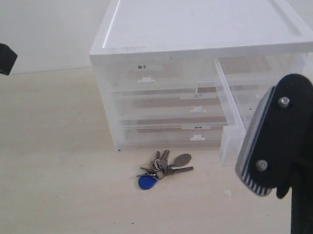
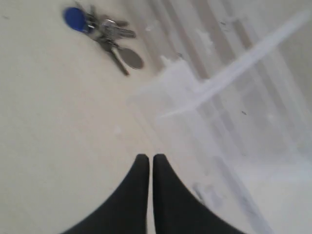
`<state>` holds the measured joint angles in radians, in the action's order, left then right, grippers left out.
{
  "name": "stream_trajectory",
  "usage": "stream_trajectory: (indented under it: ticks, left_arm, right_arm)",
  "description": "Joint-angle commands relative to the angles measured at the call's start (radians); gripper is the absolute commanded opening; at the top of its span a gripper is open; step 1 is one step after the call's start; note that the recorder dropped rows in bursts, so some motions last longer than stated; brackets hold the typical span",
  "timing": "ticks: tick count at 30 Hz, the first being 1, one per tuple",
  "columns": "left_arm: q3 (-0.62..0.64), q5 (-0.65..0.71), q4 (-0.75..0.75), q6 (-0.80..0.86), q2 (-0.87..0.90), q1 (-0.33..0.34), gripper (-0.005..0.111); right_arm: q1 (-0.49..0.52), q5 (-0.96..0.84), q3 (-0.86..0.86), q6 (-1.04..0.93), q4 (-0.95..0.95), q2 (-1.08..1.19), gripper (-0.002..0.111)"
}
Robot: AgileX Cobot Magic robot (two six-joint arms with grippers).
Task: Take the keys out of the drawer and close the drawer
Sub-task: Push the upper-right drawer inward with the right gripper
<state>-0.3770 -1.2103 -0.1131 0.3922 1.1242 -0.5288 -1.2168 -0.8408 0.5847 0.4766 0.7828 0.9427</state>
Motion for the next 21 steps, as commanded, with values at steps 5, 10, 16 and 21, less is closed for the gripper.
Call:
stream_trajectory:
  ticks: [5,10,16,21]
  left_arm:
    - [0.003,-0.011,0.002,-0.019,0.004,-0.004,0.005]
    - [0.003,-0.011,0.007,-0.027,0.004,-0.004,0.005]
    - [0.003,-0.011,0.024,-0.038,0.004,-0.004,0.005]
    - [0.003,-0.011,0.024,-0.038,0.004,-0.004,0.005]
  right_arm:
    - [0.001,-0.026,-0.037,0.033,0.119,0.000,0.000]
    - [0.001,-0.047,-0.037,0.090,0.182,0.013,0.000]
    - [0.001,-0.075,-0.037,0.116,0.227,0.082,0.000]
    - [0.001,-0.090,-0.037,0.177,0.310,0.103,0.000]
